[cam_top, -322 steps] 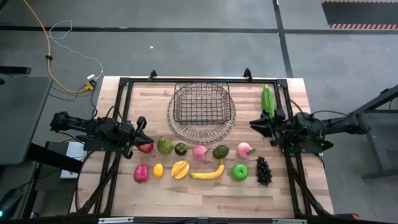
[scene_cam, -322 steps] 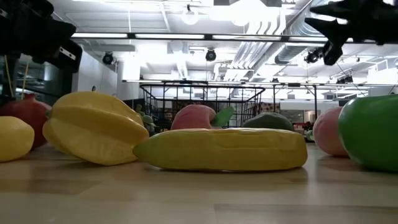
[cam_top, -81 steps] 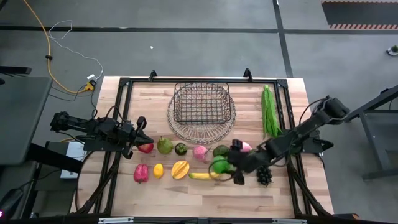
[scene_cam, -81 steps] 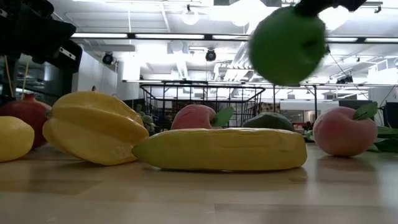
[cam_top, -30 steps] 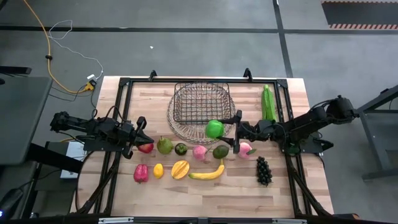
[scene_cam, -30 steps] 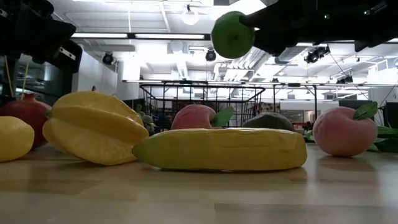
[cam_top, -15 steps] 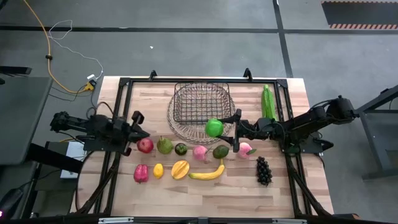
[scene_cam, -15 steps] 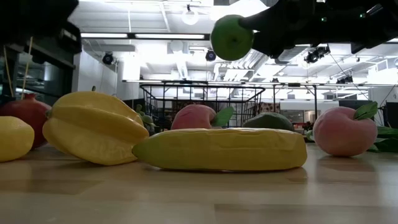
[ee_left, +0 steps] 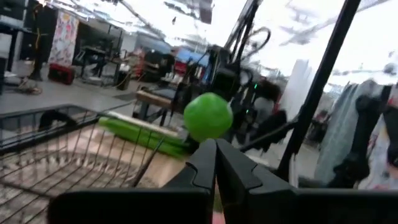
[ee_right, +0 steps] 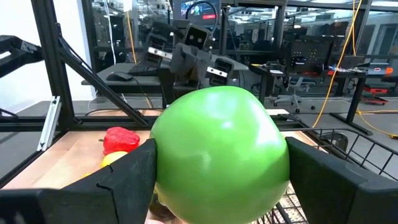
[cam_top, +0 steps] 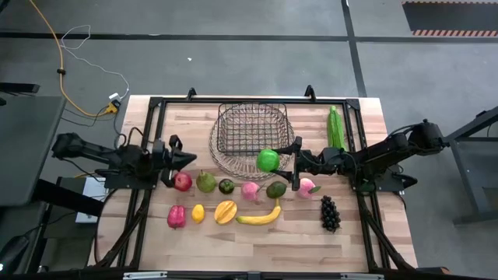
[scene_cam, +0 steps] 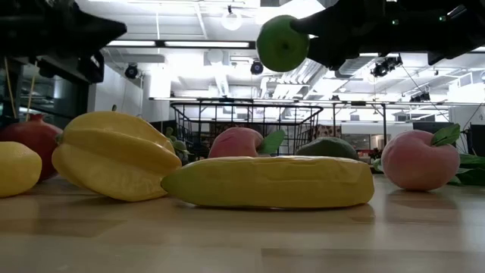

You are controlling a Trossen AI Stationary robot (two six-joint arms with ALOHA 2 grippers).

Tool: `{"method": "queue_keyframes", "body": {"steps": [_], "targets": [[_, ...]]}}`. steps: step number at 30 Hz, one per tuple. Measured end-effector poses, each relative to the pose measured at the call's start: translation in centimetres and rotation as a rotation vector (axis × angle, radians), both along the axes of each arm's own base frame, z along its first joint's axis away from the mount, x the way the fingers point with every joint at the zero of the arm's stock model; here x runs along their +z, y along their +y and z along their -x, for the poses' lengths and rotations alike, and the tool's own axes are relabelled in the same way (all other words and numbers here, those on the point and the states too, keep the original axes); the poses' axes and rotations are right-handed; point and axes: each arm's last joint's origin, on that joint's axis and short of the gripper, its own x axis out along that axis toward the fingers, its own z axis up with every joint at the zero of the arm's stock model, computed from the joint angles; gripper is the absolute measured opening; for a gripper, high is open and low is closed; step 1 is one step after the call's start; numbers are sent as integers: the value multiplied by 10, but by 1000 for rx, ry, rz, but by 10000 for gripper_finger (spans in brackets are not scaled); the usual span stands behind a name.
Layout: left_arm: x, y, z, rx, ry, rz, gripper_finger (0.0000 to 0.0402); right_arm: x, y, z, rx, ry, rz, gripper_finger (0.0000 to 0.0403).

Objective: Build produce basket
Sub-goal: Put the green apple into the black wire basket

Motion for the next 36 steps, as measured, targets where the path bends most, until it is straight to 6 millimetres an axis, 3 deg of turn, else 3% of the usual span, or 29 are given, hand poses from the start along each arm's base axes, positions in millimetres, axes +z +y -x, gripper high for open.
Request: {"method": "queue_keyframes", "body": {"steps": [11,15,20,26,31,36], "targets": [[24,-3,-24,5,81,-40,0,3,-3,0,-13,-30,-5,301],[32,-3,-33,21,22,-73,0,4,-3,0,-18,-46,-12,301],[36,-4,-37,23,-54,-64,0,19,-12,-7,-206,-89,-31,301],[35,-4,-39,17,-47,-40,0,56,-49,-46,-342,314,3,301],[35,-4,-39,15,-47,-33,0,90,-84,-65,-400,641,8,301],[35,-4,-39,15,-46,-33,0,101,-112,-77,-354,927,-82,301]]}}
